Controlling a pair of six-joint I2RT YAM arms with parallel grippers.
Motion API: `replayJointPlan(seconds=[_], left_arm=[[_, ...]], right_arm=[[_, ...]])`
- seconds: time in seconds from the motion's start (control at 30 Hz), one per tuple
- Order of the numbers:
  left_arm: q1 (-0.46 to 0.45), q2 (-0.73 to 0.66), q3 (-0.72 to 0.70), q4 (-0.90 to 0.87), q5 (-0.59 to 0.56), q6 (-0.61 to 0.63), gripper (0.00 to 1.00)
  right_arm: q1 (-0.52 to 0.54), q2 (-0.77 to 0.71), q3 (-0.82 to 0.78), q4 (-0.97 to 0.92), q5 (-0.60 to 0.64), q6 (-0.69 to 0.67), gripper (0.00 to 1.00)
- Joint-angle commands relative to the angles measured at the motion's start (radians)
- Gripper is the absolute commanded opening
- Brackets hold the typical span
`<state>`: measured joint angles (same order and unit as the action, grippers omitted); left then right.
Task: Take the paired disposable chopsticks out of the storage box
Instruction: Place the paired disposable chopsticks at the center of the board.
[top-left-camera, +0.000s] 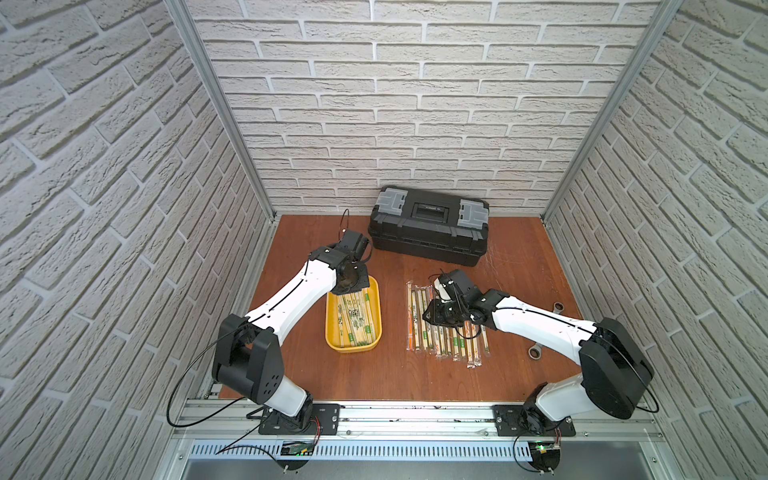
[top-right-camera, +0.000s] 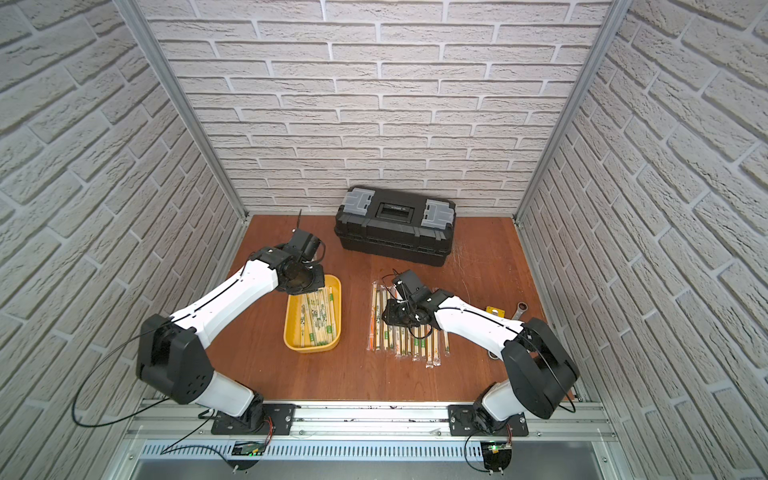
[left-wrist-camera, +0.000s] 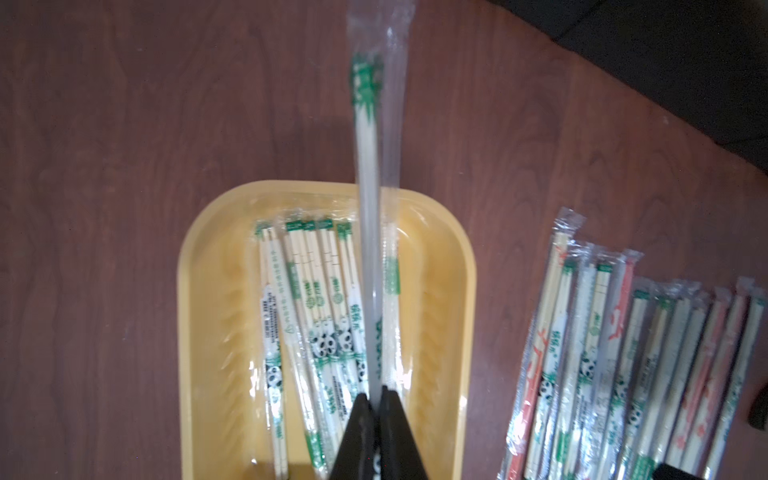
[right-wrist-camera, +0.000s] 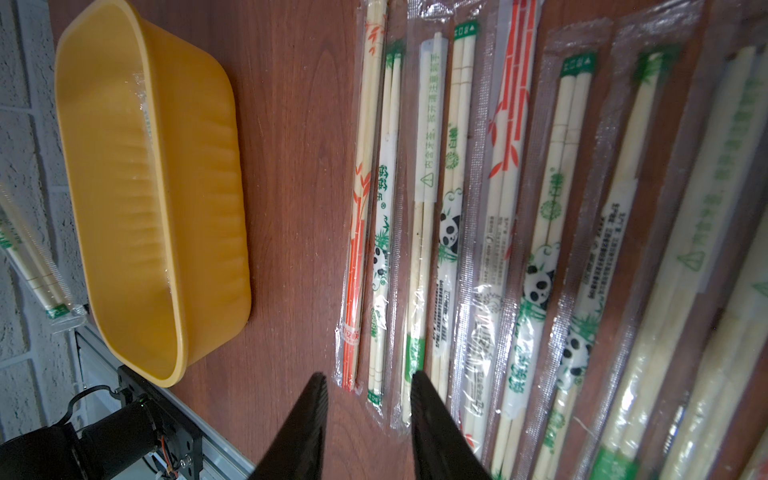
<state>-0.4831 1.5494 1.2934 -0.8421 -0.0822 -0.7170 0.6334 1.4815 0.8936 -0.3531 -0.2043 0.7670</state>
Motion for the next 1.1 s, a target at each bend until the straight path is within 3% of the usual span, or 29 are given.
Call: replayJointPlan(seconds=[0.0,0.27,0.5,1.07], left_arm=[[-0.053,0.067,0.044,0.019,0.015,0.003,0.01],[-0.170,0.256,0.154,0.049,0.035,-0.014,0.01],[-0.218,0.378,0.195,0.091,0.075,-0.033,0.01],[-0.288,0.426,0.090,0.207,0.097,-0.150,0.01]], right_arm=[[0.008,-0.020,-0.008,0.028,-0.003,-0.009,0.36],[0.007,-0.077,-0.061,0.009,0.019,-0.011,0.36],[0.005,-0.124,-0.108,0.001,0.040,-0.006,0.36],[0.005,-0.150,-0.132,-0.011,0.054,-0.003,0.36]])
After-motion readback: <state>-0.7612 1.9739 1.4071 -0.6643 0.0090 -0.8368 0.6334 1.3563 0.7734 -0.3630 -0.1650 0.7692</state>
